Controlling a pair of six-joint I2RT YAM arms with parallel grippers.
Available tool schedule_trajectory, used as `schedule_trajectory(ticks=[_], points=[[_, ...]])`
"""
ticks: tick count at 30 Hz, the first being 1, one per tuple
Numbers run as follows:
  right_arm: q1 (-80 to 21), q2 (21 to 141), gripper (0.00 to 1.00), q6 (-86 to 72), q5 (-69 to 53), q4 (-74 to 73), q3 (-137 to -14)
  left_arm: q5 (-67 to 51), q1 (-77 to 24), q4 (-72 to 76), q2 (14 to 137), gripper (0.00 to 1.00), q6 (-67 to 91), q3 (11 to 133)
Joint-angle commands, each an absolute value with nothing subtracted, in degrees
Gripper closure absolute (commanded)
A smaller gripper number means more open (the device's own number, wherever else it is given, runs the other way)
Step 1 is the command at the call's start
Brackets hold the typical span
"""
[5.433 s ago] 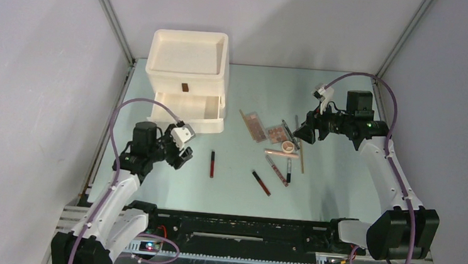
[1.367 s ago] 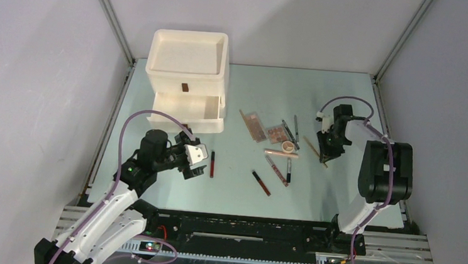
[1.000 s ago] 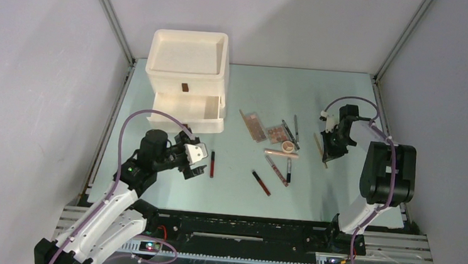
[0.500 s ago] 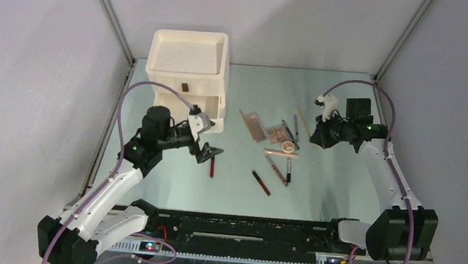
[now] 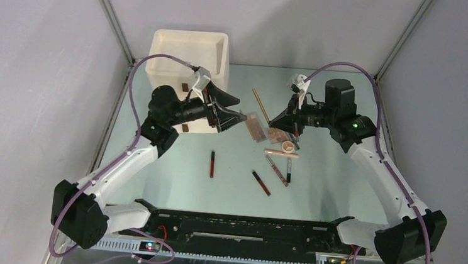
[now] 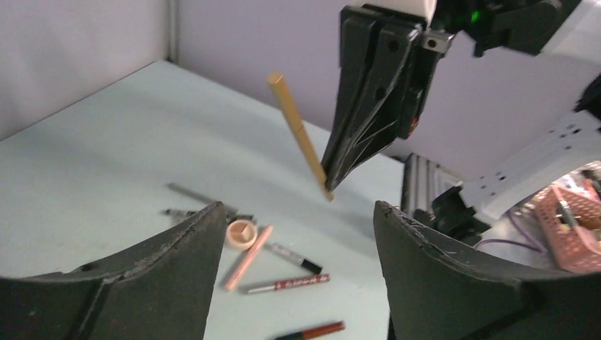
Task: Organize the makeup
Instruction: Place the makeup in the drawer.
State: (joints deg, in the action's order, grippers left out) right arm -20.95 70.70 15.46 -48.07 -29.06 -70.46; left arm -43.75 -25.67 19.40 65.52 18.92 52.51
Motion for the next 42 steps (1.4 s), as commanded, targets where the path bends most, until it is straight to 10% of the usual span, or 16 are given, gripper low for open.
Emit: schedule_trajectory(ticks=[1,14,22,28,32,42], points=[[-22.85,72.27,1.00,7.52,-55.36,-21.74,-73.11,-44.42,-28.28,33.60,68.15,0.21,31.34,55.63],[-24.25,72.77,1.00,3.06,-61.03,-20.76,-72.95,-44.06,-31.31,45.46,74.54,0.51,38.97,55.95],[-24.28,72.50,0.91,6.04,-60.43,-23.14,-72.95,-45.16,-31.34,46.57,74.84,0.98,37.82,56.36],[-22.21,69.69,0.32,15.02,-55.49,-31.52,-72.95,-39.32,-29.02,12.40,68.95,1.00,9.07,62.68],[-18.10,67.27,0.26,19.51,-54.13,-35.74,-71.31,-20.66,-29.00,-13.11,66.29,1.00,-24.24,66.11],[-12.93,65.07,0.26,22.83,-54.38,-36.18,-63.58,12.15,-27.11,-19.95,70.54,1.00,-62.80,60.36]])
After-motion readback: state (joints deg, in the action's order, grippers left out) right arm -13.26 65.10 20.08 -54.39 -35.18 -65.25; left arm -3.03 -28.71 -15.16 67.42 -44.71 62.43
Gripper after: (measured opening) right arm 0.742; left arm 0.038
